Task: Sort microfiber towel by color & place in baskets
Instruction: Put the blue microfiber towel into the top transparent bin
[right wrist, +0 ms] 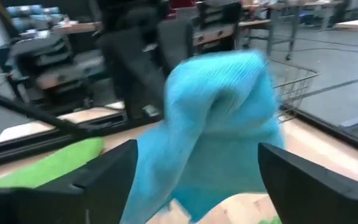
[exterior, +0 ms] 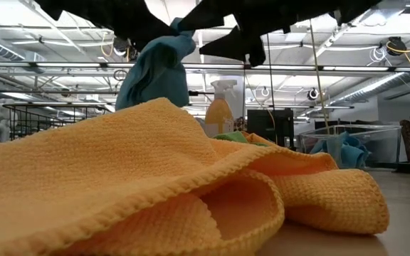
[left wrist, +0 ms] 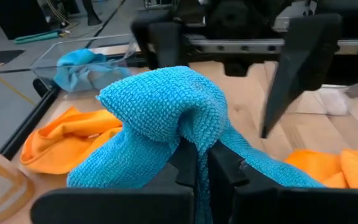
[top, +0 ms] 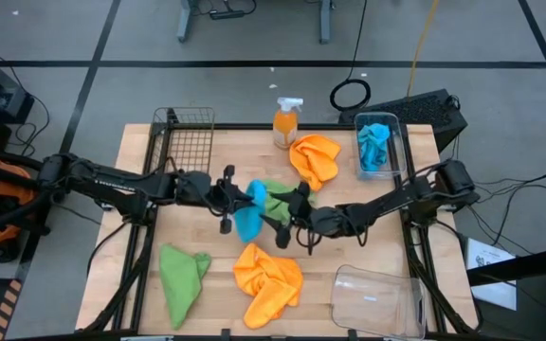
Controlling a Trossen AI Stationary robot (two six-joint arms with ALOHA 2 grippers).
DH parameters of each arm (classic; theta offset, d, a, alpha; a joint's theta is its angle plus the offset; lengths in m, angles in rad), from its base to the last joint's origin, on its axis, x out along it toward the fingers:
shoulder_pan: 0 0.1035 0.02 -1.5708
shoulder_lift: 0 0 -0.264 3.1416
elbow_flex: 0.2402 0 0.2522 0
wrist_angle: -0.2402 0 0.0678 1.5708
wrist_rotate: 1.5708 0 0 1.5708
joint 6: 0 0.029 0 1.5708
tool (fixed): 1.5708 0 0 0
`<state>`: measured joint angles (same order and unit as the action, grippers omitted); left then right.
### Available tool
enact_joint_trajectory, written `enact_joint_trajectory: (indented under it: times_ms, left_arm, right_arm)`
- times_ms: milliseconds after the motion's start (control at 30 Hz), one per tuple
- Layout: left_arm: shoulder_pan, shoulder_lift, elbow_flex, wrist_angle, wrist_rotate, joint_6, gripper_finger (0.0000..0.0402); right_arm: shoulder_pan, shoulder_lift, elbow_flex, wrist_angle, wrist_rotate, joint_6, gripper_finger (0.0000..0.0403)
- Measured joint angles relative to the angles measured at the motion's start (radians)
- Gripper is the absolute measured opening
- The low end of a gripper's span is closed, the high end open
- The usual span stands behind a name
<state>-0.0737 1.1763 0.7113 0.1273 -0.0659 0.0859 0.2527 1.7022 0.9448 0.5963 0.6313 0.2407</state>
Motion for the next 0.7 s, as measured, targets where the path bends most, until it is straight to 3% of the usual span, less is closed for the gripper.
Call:
enact_joint_trajectory:
  times_ms: [233,467,600,700]
  left_arm:
    - [-0.032,0.000,0.000,-0.001,0.000,0.008,0.0020]
    - [-0.050,0.000,0.000,0.024,-0.005,0.011,0.0022]
    - [-0.065,0.000,0.000,0.032,-0.007,0.034,0.0023]
    - [-0.072,0.000,0.000,0.032,-0.007,0.034,0.0023]
  right_arm:
    - [-0.017,0.002,0.039,-0.127,-0.014,0.066,0.0349]
    - [-0.038,0.034,0.040,-0.076,-0.196,0.045,0.0349]
    - [-0.053,0.069,0.040,-0.008,-0.219,-0.003,0.0328]
    - [-0.063,0.085,0.040,0.023,-0.221,-0.025,0.0292]
